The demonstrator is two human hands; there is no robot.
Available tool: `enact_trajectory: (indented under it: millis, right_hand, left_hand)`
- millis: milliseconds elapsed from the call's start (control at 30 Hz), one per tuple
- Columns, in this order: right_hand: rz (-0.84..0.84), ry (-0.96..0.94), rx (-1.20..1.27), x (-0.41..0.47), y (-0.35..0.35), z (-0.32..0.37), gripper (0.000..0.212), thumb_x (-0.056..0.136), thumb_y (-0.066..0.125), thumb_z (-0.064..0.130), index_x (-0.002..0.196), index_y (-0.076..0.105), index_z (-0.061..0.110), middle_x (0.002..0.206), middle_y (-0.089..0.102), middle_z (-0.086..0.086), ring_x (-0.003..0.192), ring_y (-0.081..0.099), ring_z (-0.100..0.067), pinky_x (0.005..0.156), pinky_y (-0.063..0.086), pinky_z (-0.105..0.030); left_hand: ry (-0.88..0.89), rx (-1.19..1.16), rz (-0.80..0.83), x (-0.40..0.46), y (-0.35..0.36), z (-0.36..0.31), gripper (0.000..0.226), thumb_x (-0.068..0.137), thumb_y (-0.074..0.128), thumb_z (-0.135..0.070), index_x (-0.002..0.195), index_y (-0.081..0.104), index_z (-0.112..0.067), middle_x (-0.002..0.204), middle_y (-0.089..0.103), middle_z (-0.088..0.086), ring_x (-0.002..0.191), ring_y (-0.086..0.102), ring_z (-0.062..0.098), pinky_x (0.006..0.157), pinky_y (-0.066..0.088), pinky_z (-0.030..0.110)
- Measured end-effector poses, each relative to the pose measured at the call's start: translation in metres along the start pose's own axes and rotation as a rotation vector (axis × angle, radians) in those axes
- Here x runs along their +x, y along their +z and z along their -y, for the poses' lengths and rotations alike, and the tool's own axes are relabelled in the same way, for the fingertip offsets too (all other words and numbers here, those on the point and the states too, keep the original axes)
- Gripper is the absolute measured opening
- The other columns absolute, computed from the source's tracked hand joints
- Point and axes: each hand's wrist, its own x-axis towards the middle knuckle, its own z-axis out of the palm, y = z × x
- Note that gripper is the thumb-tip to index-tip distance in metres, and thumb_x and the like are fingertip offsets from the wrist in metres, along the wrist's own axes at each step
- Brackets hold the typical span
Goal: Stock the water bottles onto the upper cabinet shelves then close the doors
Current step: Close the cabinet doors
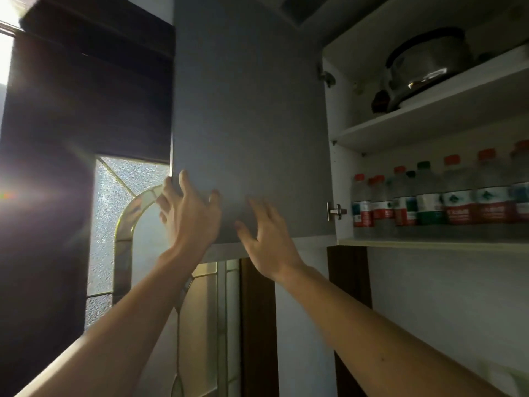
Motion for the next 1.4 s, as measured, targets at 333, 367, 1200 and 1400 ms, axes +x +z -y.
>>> enact_trajectory:
  millis: [333,367,1200,1400]
  right_hand:
    - [-0.079,-0.052,0.043,-0.016,-0.038,0.017,0.064,0.101,0.041,0.057,0.158,0.016,0.041,0.166,0.015,0.012,0.153,0.009,-0.008,0.123,0.017,-0.04]
    - [-0.093,-0.055,0.047,-0.02,-0.043,0.02,0.064,0.101,0.041,0.058,0.157,0.016,0.042,0.166,0.015,0.013,0.153,0.009,-0.006,0.123,0.017,-0.042]
    - [-0.461,-0.028,-0.445,-0.123,-0.232,0.024,0.06,0.097,0.063,0.02,0.152,0.04,0.023,0.137,0.057,0.01,0.12,0.056,0.001,0.098,0.046,-0.01]
    - [-0.528,0.083,-0.63,-0.134,-0.285,-0.018,0.059,0.095,0.064,0.014,0.15,0.043,0.02,0.126,0.058,0.002,0.103,0.06,-0.008,0.093,0.051,-0.015]
  left_hand:
    - [0.128,-0.492,-0.012,-0.005,-0.028,0.019,0.067,0.087,0.057,-0.032,0.15,0.034,-0.03,0.131,0.057,-0.006,0.115,0.058,0.015,0.093,0.05,0.04]
    - [0.115,-0.62,0.005,-0.008,-0.034,0.019,0.066,0.085,0.056,-0.034,0.148,0.038,-0.033,0.125,0.063,-0.013,0.11,0.062,0.009,0.089,0.053,0.034]
    - [0.463,-0.987,0.612,-0.13,0.125,-0.153,0.063,0.094,0.034,-0.065,0.153,0.018,-0.053,0.162,0.011,-0.025,0.15,0.009,0.001,0.123,0.017,0.047]
    - [0.536,-0.765,0.566,-0.153,0.183,-0.187,0.063,0.098,0.03,-0.067,0.155,0.007,-0.053,0.165,-0.003,-0.02,0.153,0.002,0.016,0.122,0.017,0.054]
